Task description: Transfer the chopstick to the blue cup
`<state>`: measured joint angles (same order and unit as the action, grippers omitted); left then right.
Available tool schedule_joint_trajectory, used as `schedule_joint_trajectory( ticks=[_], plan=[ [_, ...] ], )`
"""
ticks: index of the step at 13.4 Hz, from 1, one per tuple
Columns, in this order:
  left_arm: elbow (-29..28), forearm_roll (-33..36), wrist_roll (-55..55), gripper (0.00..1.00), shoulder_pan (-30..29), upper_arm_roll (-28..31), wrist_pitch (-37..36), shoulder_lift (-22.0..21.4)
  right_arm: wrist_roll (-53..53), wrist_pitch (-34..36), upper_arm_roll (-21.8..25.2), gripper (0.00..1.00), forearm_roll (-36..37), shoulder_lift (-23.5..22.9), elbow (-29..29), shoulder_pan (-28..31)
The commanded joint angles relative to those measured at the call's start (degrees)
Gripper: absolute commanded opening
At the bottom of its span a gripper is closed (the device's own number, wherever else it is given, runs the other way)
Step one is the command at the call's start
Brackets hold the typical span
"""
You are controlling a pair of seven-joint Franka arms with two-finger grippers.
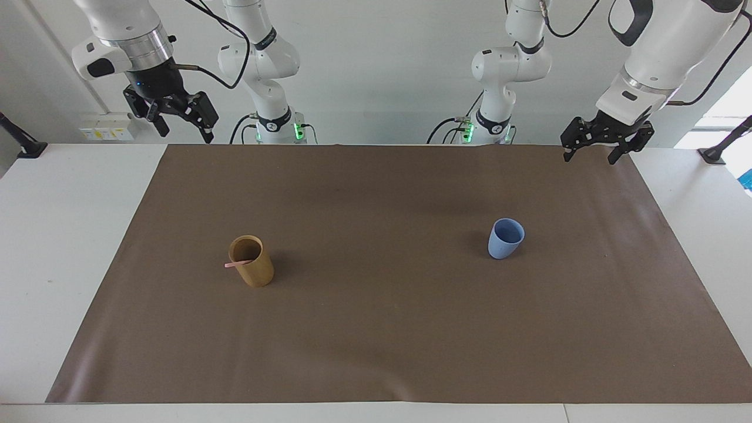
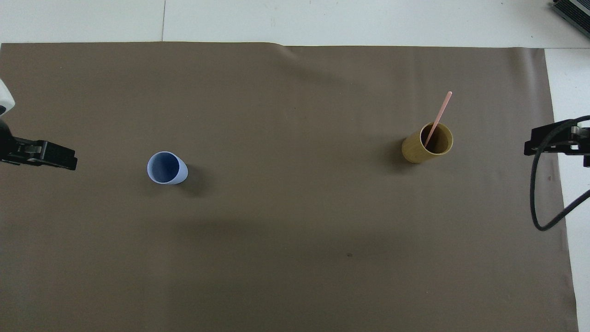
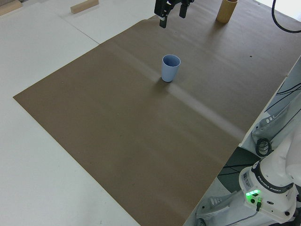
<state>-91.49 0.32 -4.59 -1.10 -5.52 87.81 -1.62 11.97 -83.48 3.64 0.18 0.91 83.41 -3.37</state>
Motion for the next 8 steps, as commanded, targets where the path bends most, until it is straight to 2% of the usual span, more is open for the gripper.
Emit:
schedule_joint_trajectory(
  ticks=[1,2,8],
  plan=[
    [-0.44,-2.93,3.68,1.0,-0.82,-0.28,0.08,-0.75,0.16,-0.19,-0.21,1.0,-0.09,0.94,1.14,0.47],
    [-0.35,-4.96,6.5,1.0,-1.0,-0.11,0.08,-0.75,0.16,-0.19,-0.21,1.0,-0.09,1.02,1.14,0.47],
    [-1.06,-3.23,3.98,1.0,-1.45,-0.37,-0.88,-1.19,0.16,-0.19,-0.21,1.0,-0.09,1.02,1.14,0.47]
  ],
)
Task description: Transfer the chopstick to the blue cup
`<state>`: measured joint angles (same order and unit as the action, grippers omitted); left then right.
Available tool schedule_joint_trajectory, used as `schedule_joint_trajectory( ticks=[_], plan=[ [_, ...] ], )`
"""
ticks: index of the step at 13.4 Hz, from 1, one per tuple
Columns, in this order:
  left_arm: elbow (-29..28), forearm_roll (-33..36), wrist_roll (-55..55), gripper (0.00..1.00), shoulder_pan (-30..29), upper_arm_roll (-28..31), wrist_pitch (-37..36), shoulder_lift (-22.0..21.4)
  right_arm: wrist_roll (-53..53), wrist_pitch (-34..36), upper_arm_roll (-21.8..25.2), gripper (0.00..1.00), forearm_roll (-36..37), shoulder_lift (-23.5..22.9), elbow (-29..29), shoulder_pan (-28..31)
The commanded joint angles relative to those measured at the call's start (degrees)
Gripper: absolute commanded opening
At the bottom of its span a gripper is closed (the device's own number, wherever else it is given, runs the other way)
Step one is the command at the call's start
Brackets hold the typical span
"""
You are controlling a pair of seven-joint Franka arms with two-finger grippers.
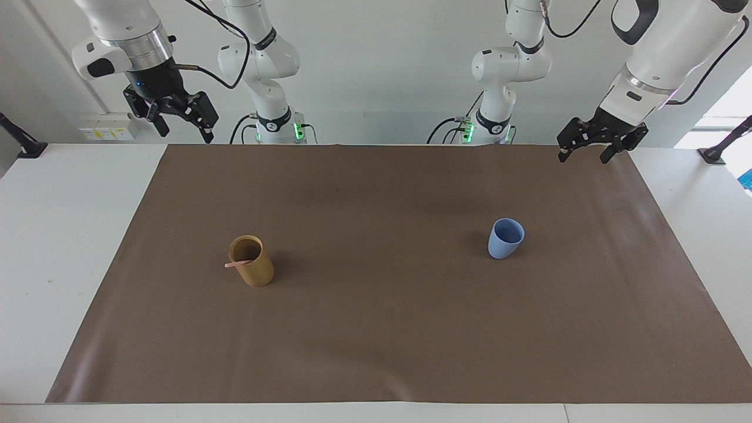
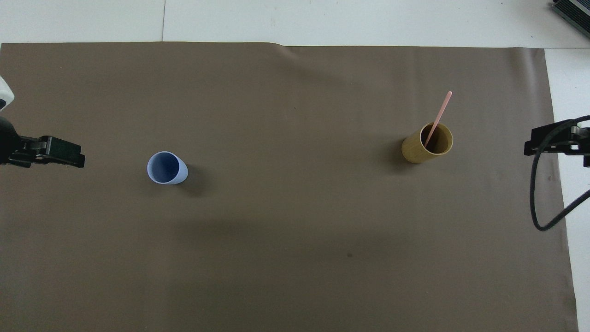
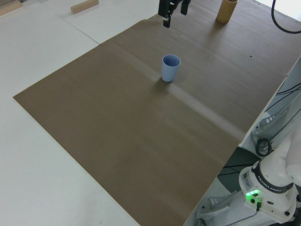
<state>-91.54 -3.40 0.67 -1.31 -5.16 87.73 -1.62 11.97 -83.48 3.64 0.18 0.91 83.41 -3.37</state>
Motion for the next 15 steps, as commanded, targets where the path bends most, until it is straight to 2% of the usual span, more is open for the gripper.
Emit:
schedule_joint_trajectory(
  ticks=[1,15],
  plan=[
    [-1.01,1.81,-3.02,1.0,-1.24,-0.73,-0.89,-1.19,0.16,-0.19,-0.21,1.0,-0.09,0.93,1.14,0.47],
    [-2.07,2.08,-3.92,1.0,-1.33,-0.73,-1.33,-2.15,0.16,-0.19,-0.21,1.0,-0.09,1.02,1.14,0.47]
  ],
)
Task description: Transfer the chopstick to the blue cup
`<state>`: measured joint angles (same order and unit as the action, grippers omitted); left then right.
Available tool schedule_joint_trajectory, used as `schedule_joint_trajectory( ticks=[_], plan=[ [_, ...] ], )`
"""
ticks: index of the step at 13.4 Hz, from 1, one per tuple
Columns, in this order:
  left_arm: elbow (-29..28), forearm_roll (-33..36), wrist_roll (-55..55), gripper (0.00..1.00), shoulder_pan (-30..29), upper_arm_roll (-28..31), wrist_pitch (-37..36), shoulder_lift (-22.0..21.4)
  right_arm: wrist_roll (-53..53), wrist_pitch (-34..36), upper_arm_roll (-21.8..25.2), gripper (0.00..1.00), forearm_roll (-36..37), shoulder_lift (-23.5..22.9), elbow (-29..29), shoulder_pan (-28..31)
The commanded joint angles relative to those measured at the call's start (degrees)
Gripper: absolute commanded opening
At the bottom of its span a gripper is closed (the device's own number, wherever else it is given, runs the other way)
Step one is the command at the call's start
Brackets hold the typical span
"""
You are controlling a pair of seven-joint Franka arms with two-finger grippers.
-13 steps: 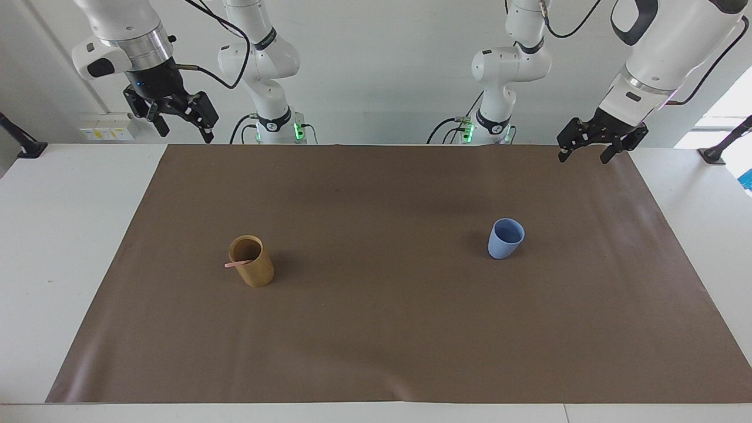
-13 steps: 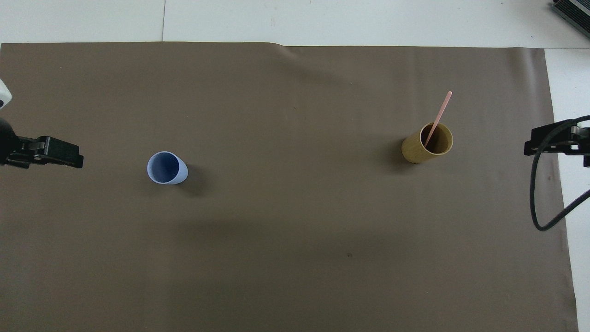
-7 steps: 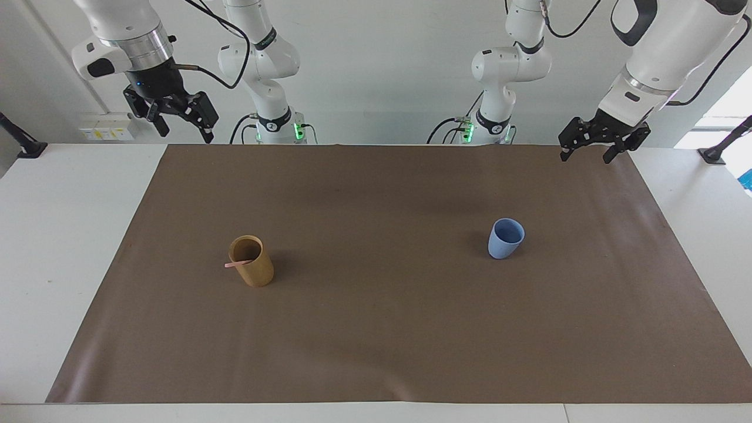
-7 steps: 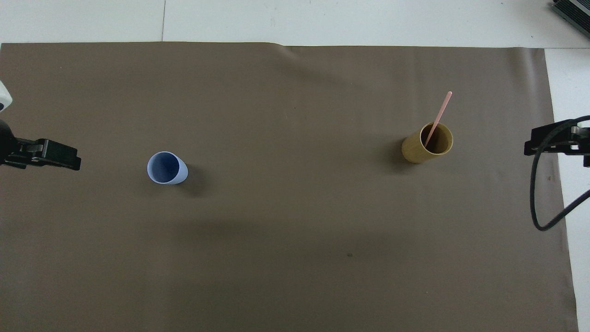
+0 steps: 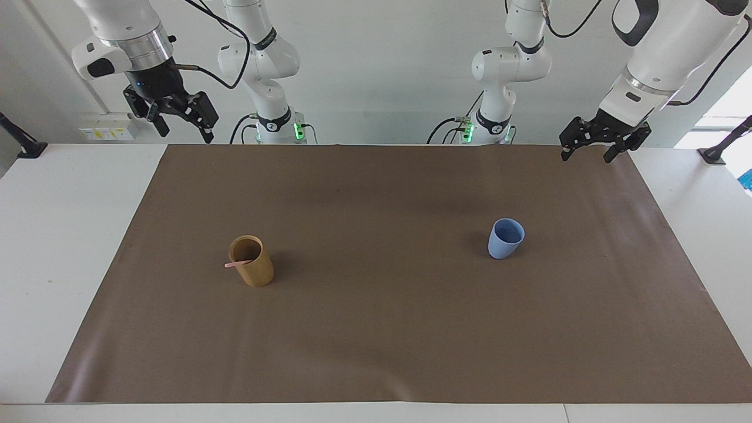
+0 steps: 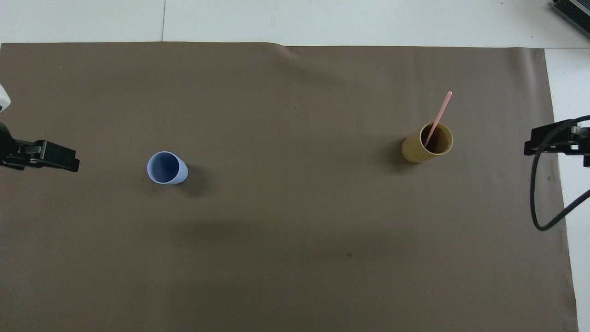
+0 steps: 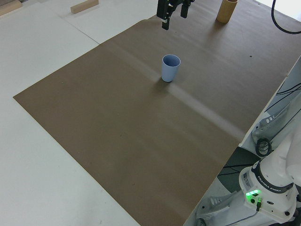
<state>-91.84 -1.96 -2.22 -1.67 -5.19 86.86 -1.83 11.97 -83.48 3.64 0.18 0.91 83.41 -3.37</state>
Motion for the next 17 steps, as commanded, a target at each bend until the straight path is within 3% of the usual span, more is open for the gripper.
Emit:
schedule_joint_trajectory(
  ticks=[1,17],
  plan=[
    [-1.32,0.64,-0.94,1.0,-0.8,-0.7,-0.63,-1.77,0.16,-0.19,-0.21,1.0,-0.09,1.02,1.14,0.47],
    [-0.44,0.73,-0.94,1.0,-1.23,-0.61,-2.39,-2.39,0.16,-0.19,-0.21,1.0,-0.09,1.02,1.14,0.47]
  ],
)
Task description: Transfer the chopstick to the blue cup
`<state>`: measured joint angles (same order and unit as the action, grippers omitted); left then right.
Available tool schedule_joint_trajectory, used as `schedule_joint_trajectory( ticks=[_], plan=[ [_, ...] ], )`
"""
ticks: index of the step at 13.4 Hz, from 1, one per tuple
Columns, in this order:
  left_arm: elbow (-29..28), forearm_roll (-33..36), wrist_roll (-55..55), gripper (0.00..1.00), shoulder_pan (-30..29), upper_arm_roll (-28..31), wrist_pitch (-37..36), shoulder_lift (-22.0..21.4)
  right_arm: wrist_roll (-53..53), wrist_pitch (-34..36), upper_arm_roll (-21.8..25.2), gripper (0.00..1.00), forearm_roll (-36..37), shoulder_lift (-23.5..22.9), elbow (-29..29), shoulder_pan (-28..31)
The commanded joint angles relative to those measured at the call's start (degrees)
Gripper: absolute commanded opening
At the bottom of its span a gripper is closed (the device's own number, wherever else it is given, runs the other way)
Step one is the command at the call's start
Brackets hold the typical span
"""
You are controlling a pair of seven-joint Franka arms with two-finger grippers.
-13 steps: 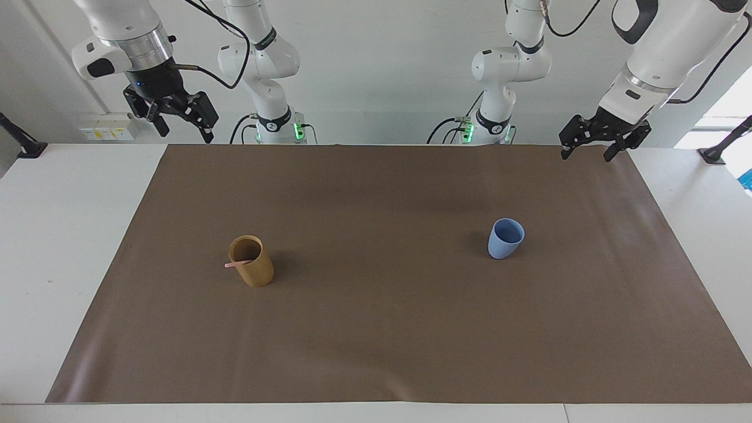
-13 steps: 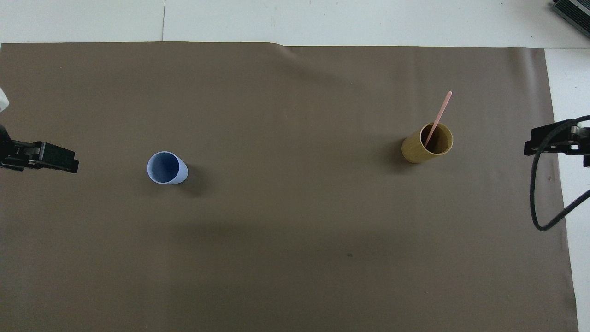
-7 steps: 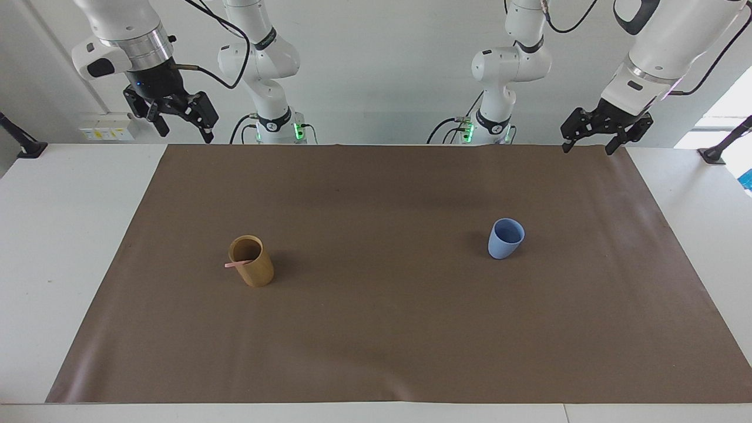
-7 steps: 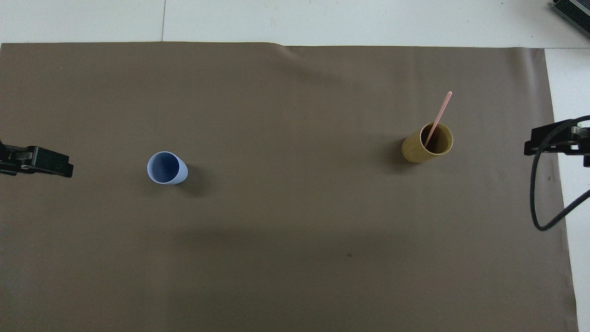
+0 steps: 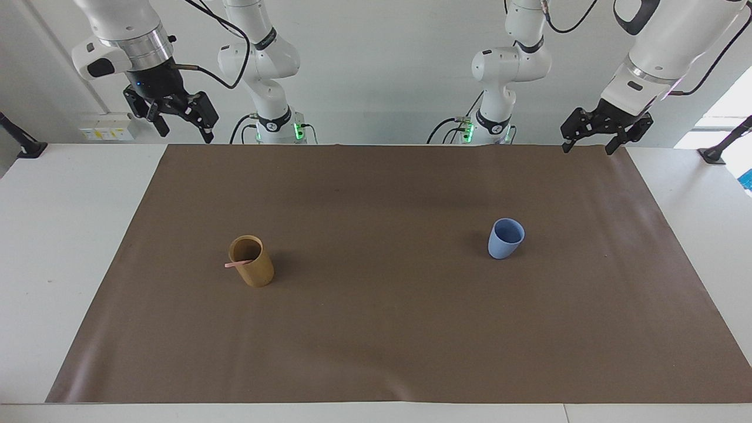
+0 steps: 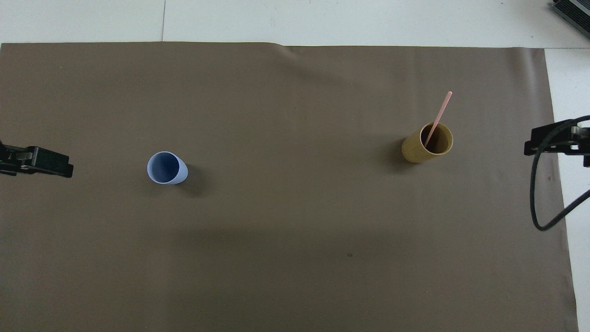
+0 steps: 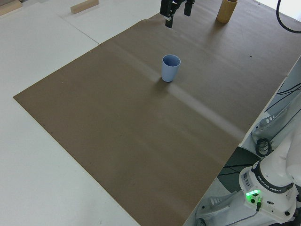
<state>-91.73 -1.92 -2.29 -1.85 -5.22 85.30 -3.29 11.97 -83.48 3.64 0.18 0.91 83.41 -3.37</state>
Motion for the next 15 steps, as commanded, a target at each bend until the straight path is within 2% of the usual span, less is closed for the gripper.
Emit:
schedule_joint_trajectory(
  ticks=[1,8,13,15],
  plan=[
    [-0.56,0.69,-0.88,1.0,-1.05,-0.58,-0.84,-0.93,0.16,-0.1,-0.21,1.0,-0.09,1.02,1.14,0.47],
    [-2.13,0.69,-0.7,1.0,-1.05,-0.58,1.96,-0.58,-0.1,-1.5,-0.3,1.0,-0.01,0.67,1.06,-0.06],
    [-9.68,0.6,-0.35,1.0,-1.14,-0.58,11.27,-0.14,-2.47,-1.69,-0.3,1.0,0.26,1.02,1.49,-0.14],
    [-14.5,0.52,0.17,1.0,-1.14,-0.58,17.58,0.04,-1.95,-1.68,-0.21,1.0,-0.09,0.76,1.23,0.03]
  ],
)
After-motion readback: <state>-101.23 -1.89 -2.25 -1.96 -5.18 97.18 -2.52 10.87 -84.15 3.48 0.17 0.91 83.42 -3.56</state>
